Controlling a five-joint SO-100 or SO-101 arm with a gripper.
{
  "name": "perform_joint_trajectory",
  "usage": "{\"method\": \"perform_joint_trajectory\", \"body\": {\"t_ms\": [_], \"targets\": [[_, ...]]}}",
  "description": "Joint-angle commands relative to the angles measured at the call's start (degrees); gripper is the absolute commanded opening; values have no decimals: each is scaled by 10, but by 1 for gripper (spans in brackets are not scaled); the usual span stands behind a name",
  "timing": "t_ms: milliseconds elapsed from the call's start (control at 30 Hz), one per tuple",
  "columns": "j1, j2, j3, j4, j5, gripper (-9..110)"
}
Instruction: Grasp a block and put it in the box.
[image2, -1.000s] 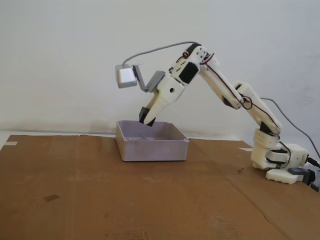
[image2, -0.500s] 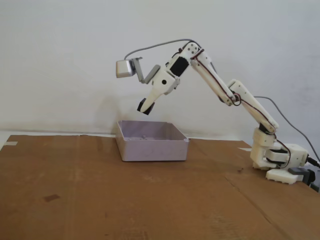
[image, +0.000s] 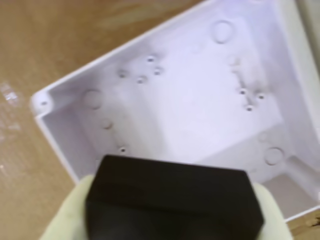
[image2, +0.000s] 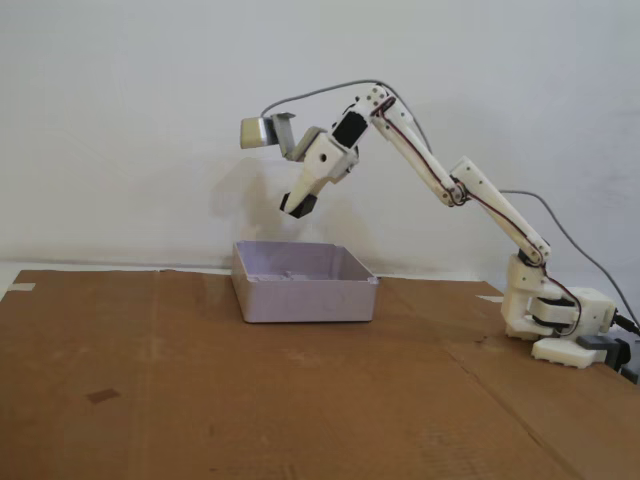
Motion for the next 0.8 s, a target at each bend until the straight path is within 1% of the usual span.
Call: {"method": "perform_joint_trajectory", "body": {"t_ms": [0, 767], "targets": [[9, 14, -59, 22, -5, 15], [29, -78, -60, 15, -5, 15]]}}
